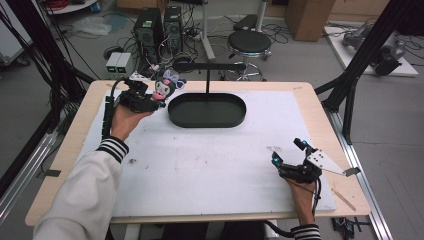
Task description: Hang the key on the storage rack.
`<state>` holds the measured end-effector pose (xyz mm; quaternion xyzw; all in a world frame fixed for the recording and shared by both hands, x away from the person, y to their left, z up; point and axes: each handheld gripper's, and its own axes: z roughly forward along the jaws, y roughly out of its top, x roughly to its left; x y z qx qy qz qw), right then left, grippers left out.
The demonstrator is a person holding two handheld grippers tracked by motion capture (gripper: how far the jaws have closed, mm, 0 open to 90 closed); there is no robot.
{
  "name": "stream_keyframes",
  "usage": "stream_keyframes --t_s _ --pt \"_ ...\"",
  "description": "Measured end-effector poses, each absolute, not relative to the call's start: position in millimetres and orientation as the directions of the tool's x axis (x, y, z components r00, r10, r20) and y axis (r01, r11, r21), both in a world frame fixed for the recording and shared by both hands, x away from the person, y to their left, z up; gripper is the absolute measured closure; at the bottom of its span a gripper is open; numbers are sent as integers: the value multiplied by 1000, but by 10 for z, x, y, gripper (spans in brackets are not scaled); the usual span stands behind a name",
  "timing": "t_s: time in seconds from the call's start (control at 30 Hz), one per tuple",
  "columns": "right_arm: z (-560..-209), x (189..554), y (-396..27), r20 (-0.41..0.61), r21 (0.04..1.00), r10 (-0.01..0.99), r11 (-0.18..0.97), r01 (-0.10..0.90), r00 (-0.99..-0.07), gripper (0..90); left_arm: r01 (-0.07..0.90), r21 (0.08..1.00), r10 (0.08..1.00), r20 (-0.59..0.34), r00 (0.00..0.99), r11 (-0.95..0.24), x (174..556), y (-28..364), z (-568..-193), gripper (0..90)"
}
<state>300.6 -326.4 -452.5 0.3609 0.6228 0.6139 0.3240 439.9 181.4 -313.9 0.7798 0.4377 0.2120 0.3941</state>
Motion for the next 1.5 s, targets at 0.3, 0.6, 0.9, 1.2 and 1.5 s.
stream_keyframes --t_s 0.3,0.6,0.9,1.2,1.5 --pt "-4525 3006 -3266 43 998 847 -16 55 -530 5 540 790 869 -19 495 -290 4509 1793 -3173 543" --pt "-4525 3001 -3265 54 998 846 -25 61 -530 5 560 787 888 -34 459 -260 4624 1771 -3203 543" --pt "-4524 3001 -3266 52 998 847 -23 62 -529 5 572 787 902 -47 428 -231 4659 1724 -3146 543" --pt "-4524 3006 -3267 44 998 847 -17 56 -530 5 563 800 904 -63 423 -207 4667 1694 -3105 543" --pt "-4525 3006 -3266 43 998 847 -17 55 -531 5 546 816 905 -68 419 -191 4617 1725 -3042 543"
